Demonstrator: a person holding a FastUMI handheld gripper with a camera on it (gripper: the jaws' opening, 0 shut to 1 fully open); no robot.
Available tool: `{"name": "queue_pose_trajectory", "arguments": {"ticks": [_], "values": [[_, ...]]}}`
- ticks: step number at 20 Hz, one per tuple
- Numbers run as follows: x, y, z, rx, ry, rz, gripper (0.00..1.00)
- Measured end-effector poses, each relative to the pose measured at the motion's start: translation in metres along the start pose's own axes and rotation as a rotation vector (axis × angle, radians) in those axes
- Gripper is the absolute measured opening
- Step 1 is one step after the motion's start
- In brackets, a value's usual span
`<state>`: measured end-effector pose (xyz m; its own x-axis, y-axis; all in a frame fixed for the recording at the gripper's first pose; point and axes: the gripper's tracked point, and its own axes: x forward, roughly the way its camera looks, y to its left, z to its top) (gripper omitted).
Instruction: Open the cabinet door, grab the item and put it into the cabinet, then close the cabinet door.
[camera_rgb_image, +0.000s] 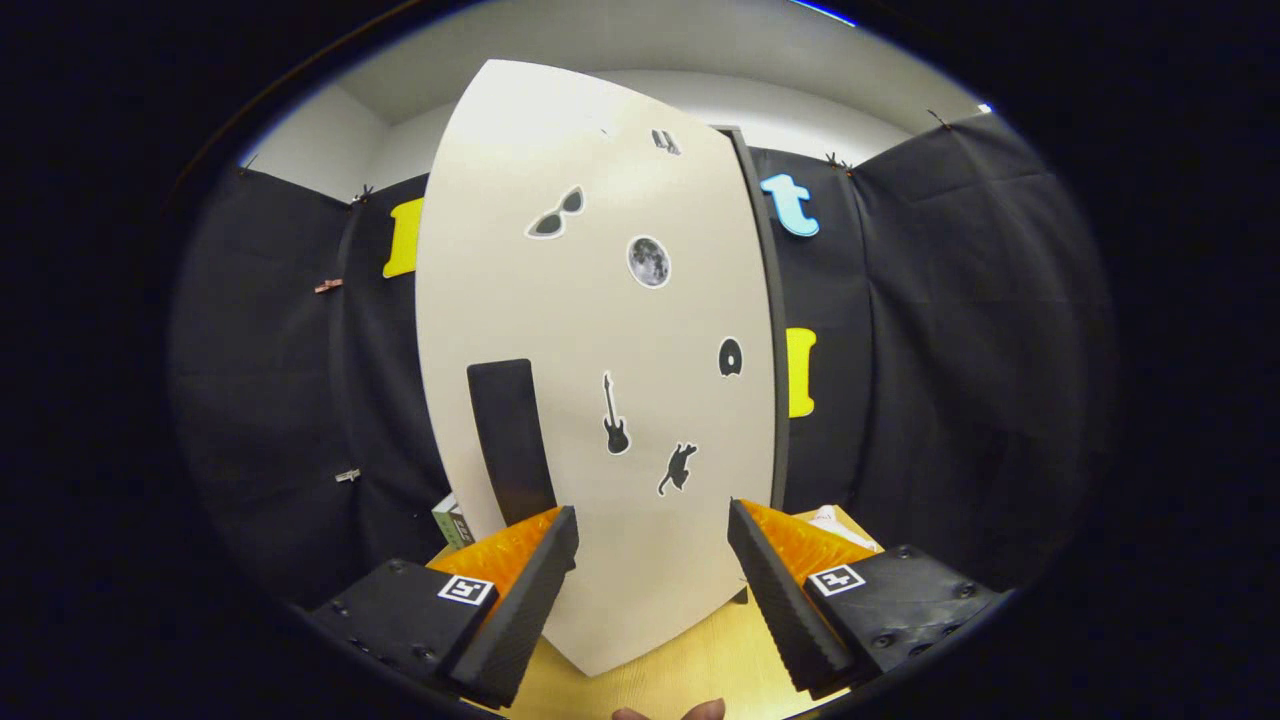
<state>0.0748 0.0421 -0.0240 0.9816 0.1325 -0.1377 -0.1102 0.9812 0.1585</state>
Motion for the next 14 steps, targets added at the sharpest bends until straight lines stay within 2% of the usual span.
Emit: {"name": "queue_pose_trajectory", "arguments": {"ticks": [6,14], "values": [[0.009,0.019,-0.001,-0.032,-0.014,0.027,0.98],[0.016,0.009,-0.004,-0.012,-0.002,-0.016,0.98]]}}
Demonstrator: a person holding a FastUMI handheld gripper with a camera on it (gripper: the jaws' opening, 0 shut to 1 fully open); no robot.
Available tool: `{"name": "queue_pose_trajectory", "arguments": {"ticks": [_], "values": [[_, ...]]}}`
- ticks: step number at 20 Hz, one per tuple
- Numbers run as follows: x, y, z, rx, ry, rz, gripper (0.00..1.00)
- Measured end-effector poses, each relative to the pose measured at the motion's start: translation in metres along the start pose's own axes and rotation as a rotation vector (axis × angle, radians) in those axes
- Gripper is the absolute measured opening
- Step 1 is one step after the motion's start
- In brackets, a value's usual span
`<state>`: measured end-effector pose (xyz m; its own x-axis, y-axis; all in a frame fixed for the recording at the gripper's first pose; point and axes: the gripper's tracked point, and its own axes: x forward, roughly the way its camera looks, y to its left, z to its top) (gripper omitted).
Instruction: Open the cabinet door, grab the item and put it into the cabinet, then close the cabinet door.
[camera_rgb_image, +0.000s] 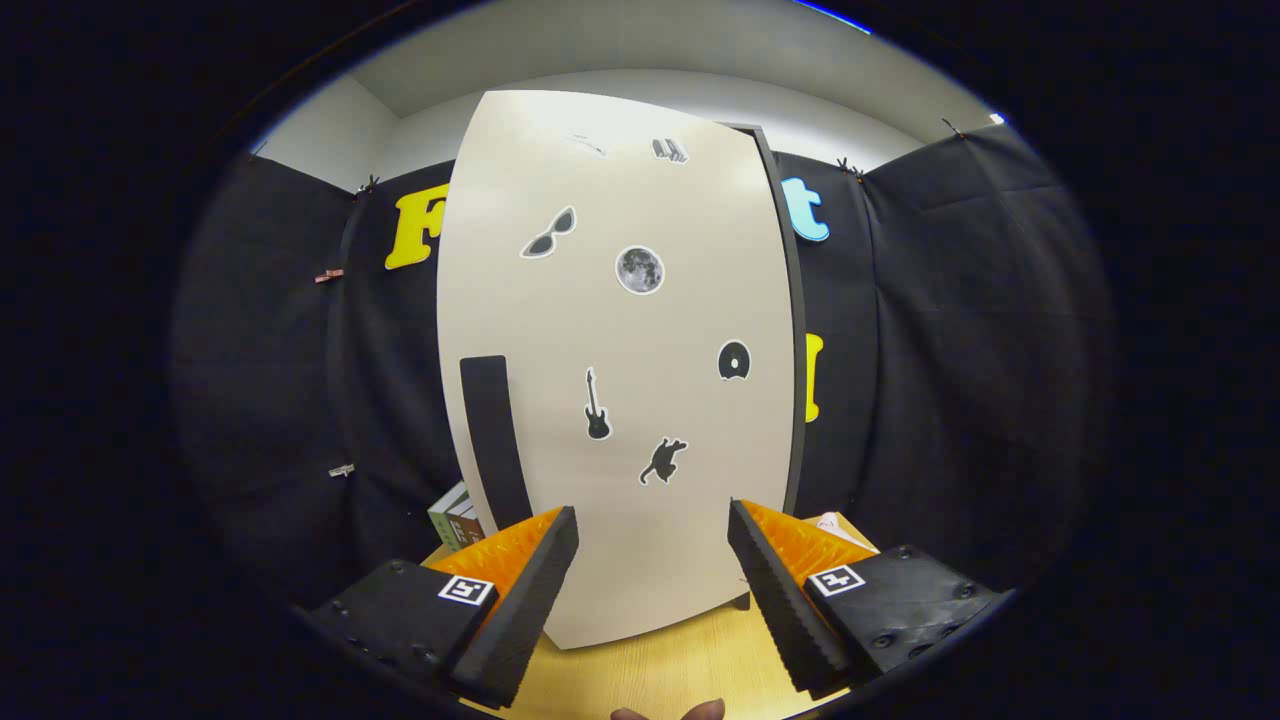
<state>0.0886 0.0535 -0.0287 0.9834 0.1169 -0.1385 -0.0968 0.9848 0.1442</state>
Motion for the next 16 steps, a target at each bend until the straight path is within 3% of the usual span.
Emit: {"name": "queue_pose_trajectory", "arguments": {"ticks": [16], "values": [[-0.0031,-0.0069,-0.0027,0.009,0.004,-0.017,0.98]]}}
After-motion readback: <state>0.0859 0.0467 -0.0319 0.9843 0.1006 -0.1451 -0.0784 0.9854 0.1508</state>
